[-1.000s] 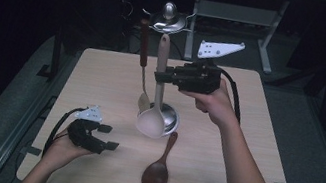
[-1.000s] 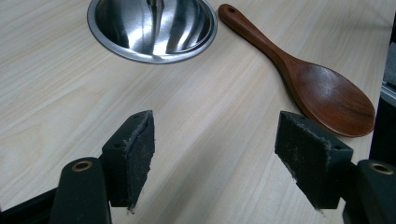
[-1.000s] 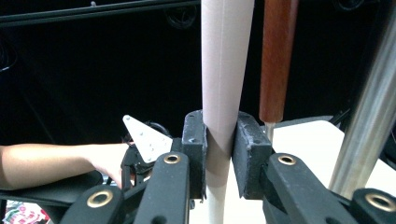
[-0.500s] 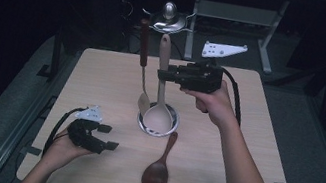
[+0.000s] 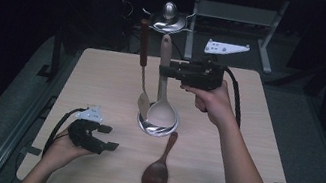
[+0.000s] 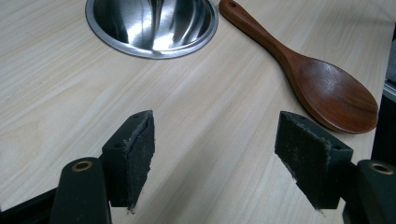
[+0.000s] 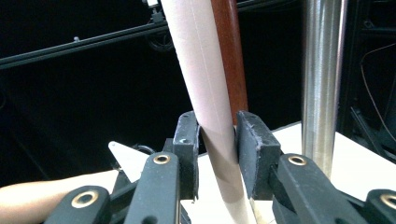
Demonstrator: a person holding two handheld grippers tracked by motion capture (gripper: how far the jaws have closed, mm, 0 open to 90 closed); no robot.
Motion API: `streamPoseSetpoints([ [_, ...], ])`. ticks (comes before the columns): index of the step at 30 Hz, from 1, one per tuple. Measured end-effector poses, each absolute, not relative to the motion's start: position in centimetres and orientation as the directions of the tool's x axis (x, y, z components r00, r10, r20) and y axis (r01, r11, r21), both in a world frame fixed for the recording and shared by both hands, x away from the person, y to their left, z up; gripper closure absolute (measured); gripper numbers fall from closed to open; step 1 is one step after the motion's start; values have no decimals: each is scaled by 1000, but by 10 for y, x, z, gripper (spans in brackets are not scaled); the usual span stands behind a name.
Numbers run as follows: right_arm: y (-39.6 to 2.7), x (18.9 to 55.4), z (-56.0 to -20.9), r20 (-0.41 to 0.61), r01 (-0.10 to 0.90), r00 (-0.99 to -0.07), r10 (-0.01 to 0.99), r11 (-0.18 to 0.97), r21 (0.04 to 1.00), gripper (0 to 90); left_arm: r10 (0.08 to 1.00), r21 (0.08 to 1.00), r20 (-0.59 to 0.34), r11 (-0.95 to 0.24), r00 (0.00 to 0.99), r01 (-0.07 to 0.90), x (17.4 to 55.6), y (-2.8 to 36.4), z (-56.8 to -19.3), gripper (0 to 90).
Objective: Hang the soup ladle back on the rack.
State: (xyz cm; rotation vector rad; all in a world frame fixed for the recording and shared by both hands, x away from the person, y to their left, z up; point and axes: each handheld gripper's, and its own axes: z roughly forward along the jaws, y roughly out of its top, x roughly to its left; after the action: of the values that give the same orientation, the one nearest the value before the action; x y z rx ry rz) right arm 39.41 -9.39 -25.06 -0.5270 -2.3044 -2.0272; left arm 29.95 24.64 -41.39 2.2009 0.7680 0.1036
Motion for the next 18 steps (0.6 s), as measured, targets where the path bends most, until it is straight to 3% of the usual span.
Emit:
streamPoseSetpoints([
  [9, -90, 396, -250, 269, 302, -925, 267, 92, 949, 692, 552, 703, -168, -514, 817, 492, 300, 246, -414, 285],
  [18, -95, 382, -246, 171, 227, -925, 338, 135, 964, 510, 555, 703, -169, -511, 814, 495, 300, 247, -413, 286],
])
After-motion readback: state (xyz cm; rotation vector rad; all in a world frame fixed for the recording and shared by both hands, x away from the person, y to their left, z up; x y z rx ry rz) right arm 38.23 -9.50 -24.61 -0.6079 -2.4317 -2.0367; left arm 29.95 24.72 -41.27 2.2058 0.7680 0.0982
